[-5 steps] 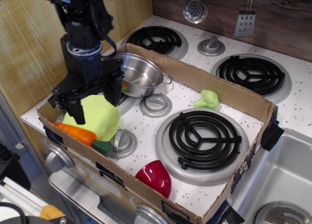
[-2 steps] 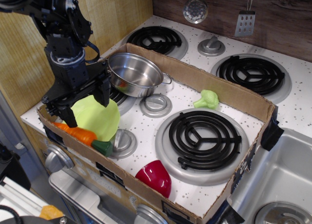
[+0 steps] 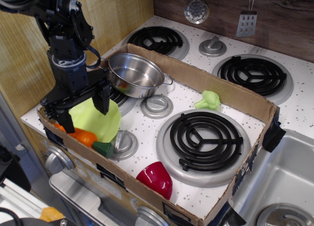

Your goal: Take carrot off plate

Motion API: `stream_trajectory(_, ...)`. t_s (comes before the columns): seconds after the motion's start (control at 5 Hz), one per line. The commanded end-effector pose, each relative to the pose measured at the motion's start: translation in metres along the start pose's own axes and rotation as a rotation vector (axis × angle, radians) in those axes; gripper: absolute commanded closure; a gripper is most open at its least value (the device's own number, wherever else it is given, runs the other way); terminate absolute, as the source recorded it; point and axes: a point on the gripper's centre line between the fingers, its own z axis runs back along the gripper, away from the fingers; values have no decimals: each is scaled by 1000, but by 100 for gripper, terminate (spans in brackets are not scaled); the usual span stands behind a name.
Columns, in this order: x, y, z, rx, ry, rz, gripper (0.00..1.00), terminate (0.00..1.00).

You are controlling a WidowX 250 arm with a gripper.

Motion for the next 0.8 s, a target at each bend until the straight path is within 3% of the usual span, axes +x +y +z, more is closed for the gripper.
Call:
stream_trajectory(0.0, -8, 9, -8, -66, -8, 36, 0, 0)
stream_trajectory(0.4, -11, 12, -16, -171, -44, 71, 0, 0)
stream_trajectory(0.6, -8, 17, -12, -177, -59, 60, 100, 0)
